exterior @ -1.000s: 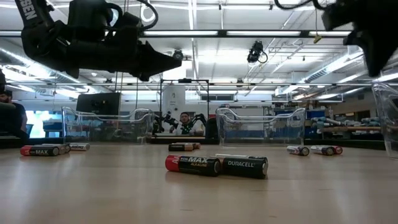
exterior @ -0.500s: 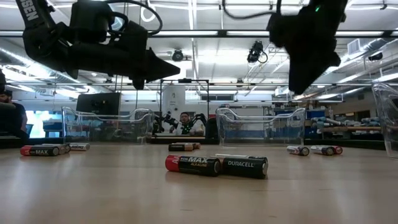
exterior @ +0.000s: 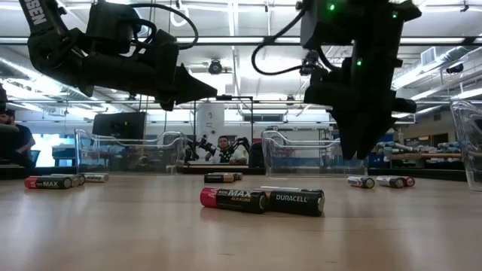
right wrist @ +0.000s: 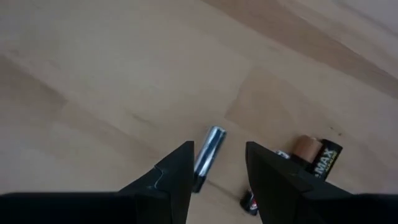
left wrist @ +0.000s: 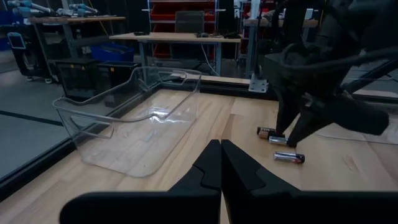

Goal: Sort batteries
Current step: Put the silver battery into the top right transparent bin

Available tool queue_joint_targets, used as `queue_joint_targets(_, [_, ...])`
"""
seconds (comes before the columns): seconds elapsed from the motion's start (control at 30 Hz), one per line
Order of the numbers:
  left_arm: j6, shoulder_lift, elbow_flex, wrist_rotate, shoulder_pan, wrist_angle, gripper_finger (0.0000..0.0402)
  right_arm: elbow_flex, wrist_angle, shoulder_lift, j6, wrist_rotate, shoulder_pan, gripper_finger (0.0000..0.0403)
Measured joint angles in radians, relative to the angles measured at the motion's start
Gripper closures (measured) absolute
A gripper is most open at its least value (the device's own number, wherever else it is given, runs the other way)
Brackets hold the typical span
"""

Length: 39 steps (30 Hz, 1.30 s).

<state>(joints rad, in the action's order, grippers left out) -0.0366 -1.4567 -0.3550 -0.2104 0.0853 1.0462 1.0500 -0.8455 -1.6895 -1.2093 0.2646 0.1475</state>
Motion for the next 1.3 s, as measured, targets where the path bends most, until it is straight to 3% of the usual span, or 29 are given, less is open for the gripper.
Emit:
queue_joint_targets(0.7, [0.006, 0.0, 0.0, 0.0, 0.0, -0.002, 0.0396, -0.007, 0.074, -0.124, -0.003, -0.034, -0.02, 0.0254])
queue_joint_targets(1.0, [0.022, 0.0, 0.0, 0.0, -0.001, -0.005, 0.0396, -0.005, 0.108, -0.138, 0.04, -0.041, -0.019, 0.0344])
queue_joint_targets(1.3, [0.033, 0.0, 0.0, -0.01, -0.002, 0.007, 0.0396, -0.004, 0.142, -0.116, 0.138, -0.057, -0.024, 0.0345])
